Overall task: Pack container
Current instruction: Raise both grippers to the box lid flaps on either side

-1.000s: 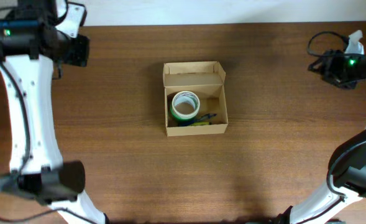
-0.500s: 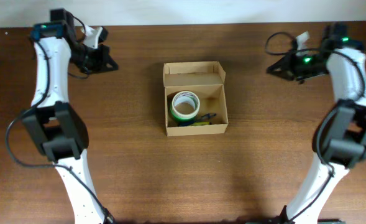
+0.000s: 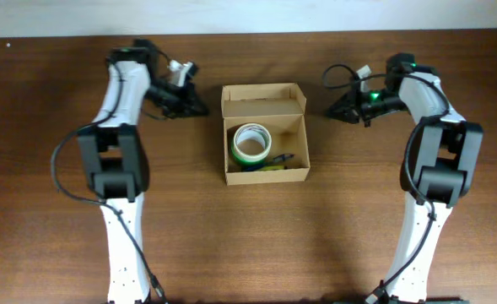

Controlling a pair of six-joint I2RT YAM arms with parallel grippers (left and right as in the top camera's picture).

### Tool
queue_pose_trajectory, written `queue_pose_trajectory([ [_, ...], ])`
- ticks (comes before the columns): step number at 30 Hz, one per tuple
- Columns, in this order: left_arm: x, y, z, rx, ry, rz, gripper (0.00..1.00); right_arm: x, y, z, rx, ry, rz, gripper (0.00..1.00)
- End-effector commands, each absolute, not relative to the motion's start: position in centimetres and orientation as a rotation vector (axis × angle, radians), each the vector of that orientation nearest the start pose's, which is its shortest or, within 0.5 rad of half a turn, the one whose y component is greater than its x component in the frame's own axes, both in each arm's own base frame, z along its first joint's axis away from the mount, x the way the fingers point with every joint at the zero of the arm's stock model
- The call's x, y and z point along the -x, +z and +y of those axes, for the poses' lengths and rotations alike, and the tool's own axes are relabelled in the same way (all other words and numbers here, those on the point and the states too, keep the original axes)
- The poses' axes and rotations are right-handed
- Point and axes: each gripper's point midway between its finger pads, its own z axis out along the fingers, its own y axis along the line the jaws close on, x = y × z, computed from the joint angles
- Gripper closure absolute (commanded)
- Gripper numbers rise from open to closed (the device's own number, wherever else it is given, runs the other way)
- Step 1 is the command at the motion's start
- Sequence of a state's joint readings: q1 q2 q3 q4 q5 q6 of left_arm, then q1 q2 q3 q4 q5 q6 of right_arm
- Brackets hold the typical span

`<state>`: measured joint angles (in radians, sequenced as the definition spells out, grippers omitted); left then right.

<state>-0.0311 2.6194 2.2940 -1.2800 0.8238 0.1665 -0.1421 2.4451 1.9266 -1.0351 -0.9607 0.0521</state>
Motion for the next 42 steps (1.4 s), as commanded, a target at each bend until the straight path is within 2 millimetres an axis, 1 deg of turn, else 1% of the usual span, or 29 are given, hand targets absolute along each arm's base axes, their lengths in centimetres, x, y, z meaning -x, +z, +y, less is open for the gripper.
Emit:
queue_pose_trajectory([
  [1,-48.8,1.4,-15.3,-0.211,-1.304,2.87,0.98,-48.3,4.1,9.4,-0.183,1.458,2.715,0.96],
  [5,-49.0,0.6,-16.4,-0.205,-1.312,2.872,0.98,-48.5,3.3,10.4,-0.18,1.434,2.74,0.96],
  [8,-49.1,0.6,-17.4,-0.219,-1.35,2.845,0.98,-48.4,2.6,11.1,-0.176,1.433,2.754,0.96],
  [11,-49.6,1.1,-18.5,-0.257,-1.406,2.781,0.98,-48.4,2.3,11.6,-0.159,1.435,2.758,0.96],
  [14,-50.5,2.5,-19.7,-0.303,-1.508,2.66,0.98,-48.8,2.5,12.0,-0.127,1.442,2.732,0.96],
  [16,-51.0,3.6,-20.3,-0.334,-1.581,2.571,0.98,-49.3,3.3,12.4,-0.095,1.494,2.671,0.96],
  [18,-51.5,4.6,-20.6,-0.359,-1.635,2.492,0.98,-50.1,4.1,12.7,-0.049,1.541,2.596,0.96],
  [22,-52.2,5.5,-20.2,-0.379,-1.673,2.411,0.98,-51.3,6.2,13.5,0.058,1.639,2.438,0.96],
  [25,-52.9,6.1,-19.3,-0.379,-1.68,2.361,0.98,-51.7,7.4,13.8,0.111,1.684,2.363,0.96],
  [27,-53.3,6.8,-18.7,-0.379,-1.702,2.318,0.98,-51.8,7.8,13.9,0.122,1.692,2.348,0.96],
  [29,-53.7,8.1,-18.2,-0.385,-1.736,2.26,0.98,-52.0,8.5,13.9,0.134,1.686,2.34,0.96],
  [33,-53.9,10.3,-18.1,-0.418,-1.746,2.204,0.98,-52.1,10.2,14.0,0.151,1.681,2.325,0.96],
  [38,-53.4,12.9,-19.4,-0.489,-1.678,2.207,0.98,-52.2,12.1,14.0,0.162,1.666,2.309,0.96],
  [42,-52.2,13.8,-20.8,-0.548,-1.634,2.239,0.98,-52.0,13.6,14.0,0.166,1.607,2.329,0.96],
])
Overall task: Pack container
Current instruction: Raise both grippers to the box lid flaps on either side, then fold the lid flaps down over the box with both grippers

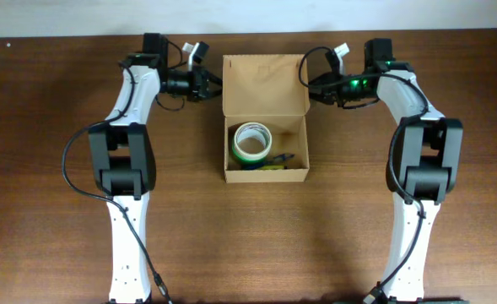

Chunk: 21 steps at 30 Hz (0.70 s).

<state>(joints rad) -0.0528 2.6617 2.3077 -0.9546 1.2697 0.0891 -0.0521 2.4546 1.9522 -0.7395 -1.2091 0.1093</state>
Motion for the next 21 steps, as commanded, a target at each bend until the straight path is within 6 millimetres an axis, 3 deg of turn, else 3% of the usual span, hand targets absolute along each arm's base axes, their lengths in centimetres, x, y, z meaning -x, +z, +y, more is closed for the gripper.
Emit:
queue_pose_trajectory([
  [1,-51.9,14.0,-21.0,-0.565,-1.633,2.236,0.98,-51.9,13.8,13.9,0.16,1.584,2.344,0.96],
  [4,-51.4,14.1,-21.1,-0.569,-1.57,2.297,0.98,-51.3,15.0,14.1,0.197,1.501,2.37,0.96],
  [11,-48.8,16.7,-20.6,-0.668,-1.407,2.377,0.98,-49.5,19.2,15.2,0.292,1.396,2.367,0.96],
  [16,-46.9,18.8,-20.0,-0.733,-1.152,2.49,0.98,-47.6,21.9,15.1,0.328,1.211,2.426,0.96],
  [21,-44.7,19.2,-19.2,-0.793,-0.86,2.629,0.98,-44.2,23.2,15.0,0.368,0.921,2.563,0.96],
])
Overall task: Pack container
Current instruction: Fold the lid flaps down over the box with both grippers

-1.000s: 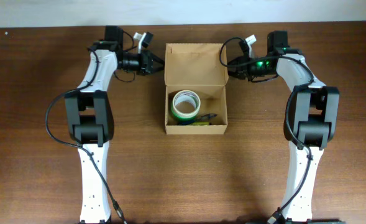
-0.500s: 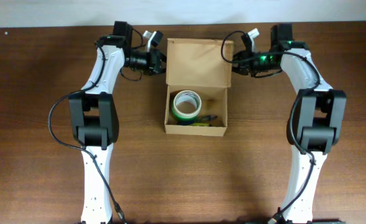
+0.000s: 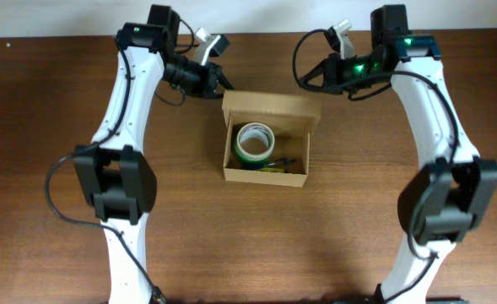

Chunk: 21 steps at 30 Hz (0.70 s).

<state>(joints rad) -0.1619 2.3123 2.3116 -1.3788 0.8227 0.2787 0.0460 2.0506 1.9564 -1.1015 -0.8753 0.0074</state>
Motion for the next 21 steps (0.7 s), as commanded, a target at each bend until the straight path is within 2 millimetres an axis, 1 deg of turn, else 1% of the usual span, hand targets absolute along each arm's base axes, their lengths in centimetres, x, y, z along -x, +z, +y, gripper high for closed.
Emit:
queue_pose_trajectory([
  [1,-44.2,19.0,-19.2,-0.804,-0.819,2.657,0.98,-43.5,23.2,14.8,0.37,0.857,2.594,0.96],
  [4,-42.6,18.3,-19.4,-0.845,-0.74,2.736,0.98,-41.2,23.1,14.3,0.387,0.65,2.693,0.96],
  [7,-41.4,17.5,-19.2,-0.859,-0.632,2.822,0.98,-39.3,22.7,14.1,0.393,0.523,2.771,0.96],
  [10,-40.6,16.9,-18.8,-0.886,-0.525,2.876,0.98,-38.0,22.1,14.4,0.406,0.522,2.825,0.96],
  [13,-39.8,16.7,-18.3,-0.865,-0.485,2.933,0.98,-37.0,20.9,14.2,0.366,0.528,2.892,0.96],
  [16,-38.7,16.5,-18.0,-0.869,-0.485,2.984,0.98,-35.7,19.3,14.1,0.365,0.529,2.963,0.96],
  [17,-38.3,16.3,-18.0,-0.878,-0.486,3.0,0.98,-34.9,18.3,14.2,0.374,0.529,3.001,0.96],
  [21,-37.3,15.3,-18.4,-0.914,-0.471,3.036,0.98,-33.5,16.0,15.4,0.433,0.531,3.049,0.96],
])
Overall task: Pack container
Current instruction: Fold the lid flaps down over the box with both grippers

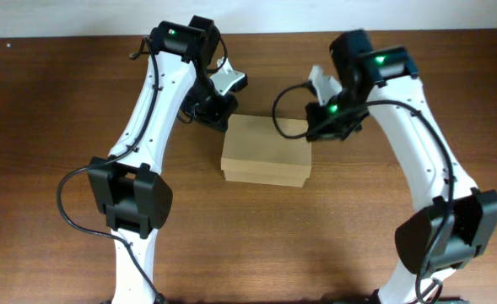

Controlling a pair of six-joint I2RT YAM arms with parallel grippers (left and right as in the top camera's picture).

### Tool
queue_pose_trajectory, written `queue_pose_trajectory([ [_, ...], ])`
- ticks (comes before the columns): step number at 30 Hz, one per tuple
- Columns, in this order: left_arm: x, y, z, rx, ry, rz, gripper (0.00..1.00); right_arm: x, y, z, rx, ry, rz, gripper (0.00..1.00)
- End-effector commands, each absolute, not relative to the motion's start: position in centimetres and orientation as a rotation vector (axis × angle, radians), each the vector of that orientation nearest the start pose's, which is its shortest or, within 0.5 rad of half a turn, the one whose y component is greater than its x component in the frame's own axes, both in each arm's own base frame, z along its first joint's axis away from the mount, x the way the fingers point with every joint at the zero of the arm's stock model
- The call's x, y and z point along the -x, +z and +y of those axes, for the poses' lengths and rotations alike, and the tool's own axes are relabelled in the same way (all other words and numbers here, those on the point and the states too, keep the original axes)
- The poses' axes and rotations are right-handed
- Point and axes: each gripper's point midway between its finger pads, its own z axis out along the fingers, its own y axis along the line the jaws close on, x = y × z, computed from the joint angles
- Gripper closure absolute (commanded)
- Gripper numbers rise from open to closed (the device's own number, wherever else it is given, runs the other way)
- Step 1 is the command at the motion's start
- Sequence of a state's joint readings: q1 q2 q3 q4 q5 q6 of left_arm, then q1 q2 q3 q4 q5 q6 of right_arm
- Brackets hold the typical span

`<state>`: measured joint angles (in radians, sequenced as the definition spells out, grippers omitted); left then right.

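The cardboard box [265,152] sits mid-table with its lid folded down flat, so the contents are hidden. My left gripper [224,120] reaches in from the back left and meets the lid's back-left corner. My right gripper [310,133] comes in from the back right and meets the lid's right edge near the back corner. From overhead, both sets of fingers are covered by the wrists, so whether they are open or shut does not show.
The brown wooden table [54,169] lies all around the box. Both white arms arch over its back half. A pale wall edge [265,17] runs along the far side.
The lid was half raised over the box, with the tape roll and pens still showing. It now lies flat on the box. Both grippers have moved forward and down to its back corners.
The box first stood open, holding a green tape roll and pens, with a gripper at each side of the back flap. Then both touched the lid's side edges. Then the lid was tilted forward between them. Now it covers the box.
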<state>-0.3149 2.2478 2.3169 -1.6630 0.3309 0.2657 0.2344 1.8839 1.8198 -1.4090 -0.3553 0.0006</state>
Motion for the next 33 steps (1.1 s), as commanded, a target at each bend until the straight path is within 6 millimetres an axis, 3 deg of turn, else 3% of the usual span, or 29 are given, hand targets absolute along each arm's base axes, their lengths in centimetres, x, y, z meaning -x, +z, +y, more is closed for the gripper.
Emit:
queue_pose_trajectory([
  [1,-37.1,14.9,-18.5,-0.924,-0.461,3.046,0.98,-33.3,15.5,15.8,0.448,0.531,3.055,0.96],
  [6,-35.7,12.7,-19.0,-0.971,-0.459,3.103,0.98,-32.6,13.2,16.9,0.462,0.529,3.075,0.96],
  [16,-33.3,7.3,-18.9,-0.991,-0.465,3.211,0.98,-30.4,8.3,16.2,0.45,0.511,3.158,0.96],
  [20,-33.5,7.3,-18.9,-0.991,-0.461,3.2,0.98,-30.9,8.5,16.3,0.46,0.514,3.131,0.96],
  [24,-35.0,10.1,-18.5,-0.963,-0.413,3.116,0.98,-33.0,12.1,16.9,0.468,0.516,3.012,0.96],
  [27,-37.6,14.6,-16.6,-0.836,-0.236,3.002,0.98,-36.0,18.1,15.8,0.415,0.414,2.859,0.96],
  [29,-39.2,18.2,-14.8,-0.717,-0.12,2.914,0.98,-37.8,22.5,14.0,0.356,0.292,2.76,0.96],
  [33,-40.8,26.2,-11.3,-0.502,-0.036,2.715,0.95,-39.1,31.9,10.8,0.26,0.139,2.563,0.96],
])
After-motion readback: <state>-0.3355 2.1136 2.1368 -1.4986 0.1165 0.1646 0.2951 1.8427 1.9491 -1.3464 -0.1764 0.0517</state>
